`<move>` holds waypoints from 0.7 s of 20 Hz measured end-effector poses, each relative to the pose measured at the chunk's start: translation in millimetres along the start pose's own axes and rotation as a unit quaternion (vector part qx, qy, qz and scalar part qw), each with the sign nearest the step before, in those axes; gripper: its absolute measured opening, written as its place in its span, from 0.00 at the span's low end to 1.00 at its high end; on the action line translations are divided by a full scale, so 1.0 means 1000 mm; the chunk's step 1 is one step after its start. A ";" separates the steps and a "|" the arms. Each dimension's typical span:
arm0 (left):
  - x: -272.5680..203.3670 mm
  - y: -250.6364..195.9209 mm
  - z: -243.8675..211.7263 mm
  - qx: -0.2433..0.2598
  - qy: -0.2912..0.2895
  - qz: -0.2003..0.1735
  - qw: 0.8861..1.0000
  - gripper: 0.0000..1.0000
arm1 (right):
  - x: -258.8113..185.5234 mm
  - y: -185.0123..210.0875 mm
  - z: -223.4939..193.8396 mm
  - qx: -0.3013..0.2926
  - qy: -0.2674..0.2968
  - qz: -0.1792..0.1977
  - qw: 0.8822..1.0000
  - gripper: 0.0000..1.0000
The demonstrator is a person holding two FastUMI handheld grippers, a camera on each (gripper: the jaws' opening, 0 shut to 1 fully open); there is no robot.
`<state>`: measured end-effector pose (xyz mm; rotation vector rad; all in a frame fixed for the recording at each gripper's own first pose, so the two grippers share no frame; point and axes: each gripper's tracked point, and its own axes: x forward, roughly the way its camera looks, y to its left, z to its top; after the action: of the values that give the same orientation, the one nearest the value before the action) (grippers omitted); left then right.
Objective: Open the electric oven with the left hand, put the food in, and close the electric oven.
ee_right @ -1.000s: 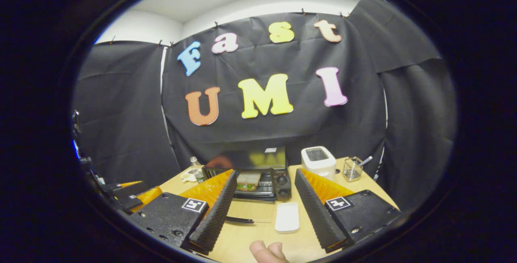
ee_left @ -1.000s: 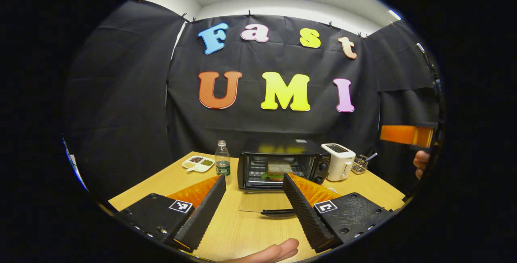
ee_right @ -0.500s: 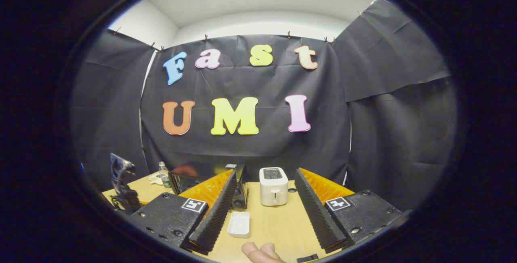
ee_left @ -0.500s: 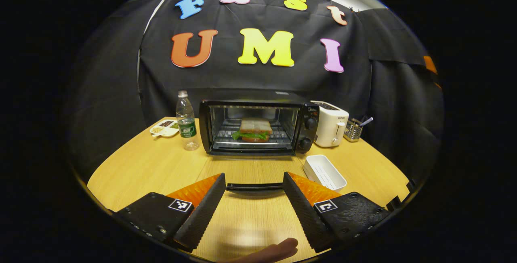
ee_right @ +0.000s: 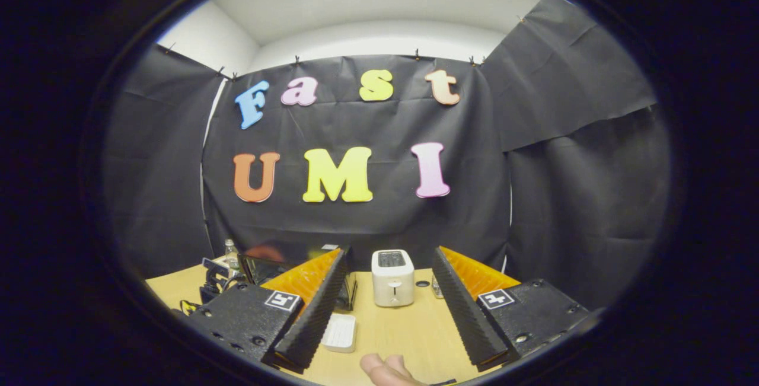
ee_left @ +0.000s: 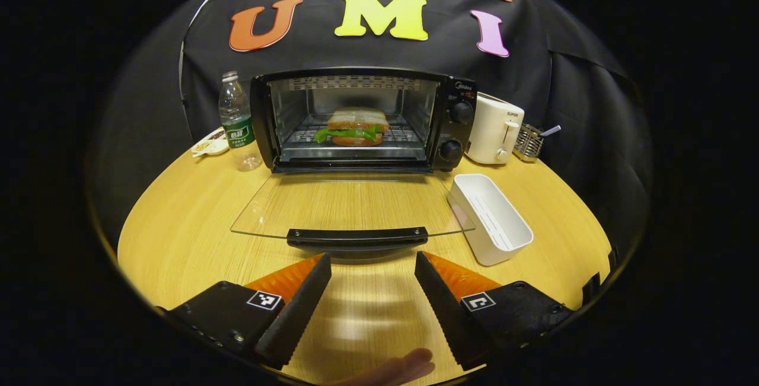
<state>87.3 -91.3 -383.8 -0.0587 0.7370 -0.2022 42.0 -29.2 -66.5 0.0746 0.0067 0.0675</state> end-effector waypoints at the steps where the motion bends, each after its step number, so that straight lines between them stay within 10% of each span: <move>1: 0.004 0.000 0.000 -0.001 0.004 0.004 1.000 0.94 | 0.001 0.000 -0.001 0.004 0.000 0.005 1.000 0.94; 14: 0.025 0.005 0.000 0.014 0.034 0.028 0.999 0.93 | 0.006 -0.022 -0.013 0.017 0.003 -0.003 1.000 0.95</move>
<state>106.2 -91.8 -400.7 -0.0048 0.8027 -0.1621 49.5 -49.4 -80.8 0.1080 0.0139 0.0622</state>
